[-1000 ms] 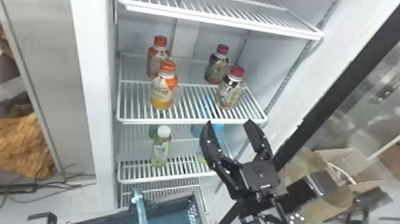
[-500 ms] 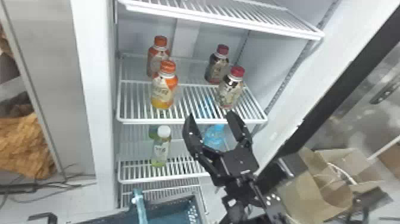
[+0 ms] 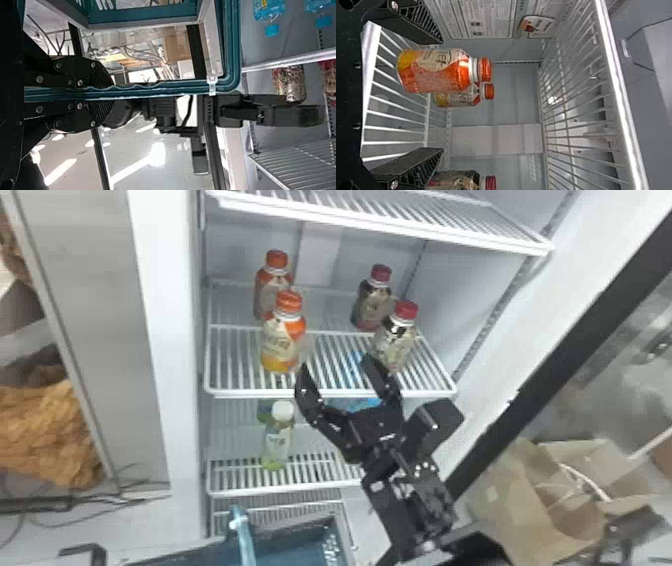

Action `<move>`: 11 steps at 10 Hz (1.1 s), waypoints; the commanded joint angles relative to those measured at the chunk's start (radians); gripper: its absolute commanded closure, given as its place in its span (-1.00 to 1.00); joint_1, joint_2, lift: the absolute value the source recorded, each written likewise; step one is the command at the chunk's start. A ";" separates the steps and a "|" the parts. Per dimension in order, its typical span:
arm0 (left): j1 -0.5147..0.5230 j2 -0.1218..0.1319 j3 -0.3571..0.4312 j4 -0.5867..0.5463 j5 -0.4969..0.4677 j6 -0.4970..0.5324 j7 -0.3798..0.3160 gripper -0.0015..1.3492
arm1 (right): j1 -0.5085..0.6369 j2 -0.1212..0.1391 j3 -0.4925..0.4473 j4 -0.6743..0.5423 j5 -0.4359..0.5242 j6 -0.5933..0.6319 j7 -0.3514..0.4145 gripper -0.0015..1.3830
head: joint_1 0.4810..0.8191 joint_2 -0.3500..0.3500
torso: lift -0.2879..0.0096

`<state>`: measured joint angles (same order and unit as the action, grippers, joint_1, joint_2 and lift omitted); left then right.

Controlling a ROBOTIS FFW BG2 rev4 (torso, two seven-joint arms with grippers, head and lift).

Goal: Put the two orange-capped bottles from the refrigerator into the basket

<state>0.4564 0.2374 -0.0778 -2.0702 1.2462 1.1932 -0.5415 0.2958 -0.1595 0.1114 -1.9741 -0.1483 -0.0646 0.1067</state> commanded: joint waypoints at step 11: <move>0.007 0.002 0.000 0.000 0.004 -0.003 0.000 0.79 | -0.286 0.003 0.078 0.282 -0.035 0.001 0.107 -0.87 | 0.27 -0.66 | 0.67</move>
<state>0.4632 0.2386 -0.0783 -2.0702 1.2485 1.1903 -0.5414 0.0232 -0.1564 0.1844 -1.7067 -0.1821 -0.0625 0.2130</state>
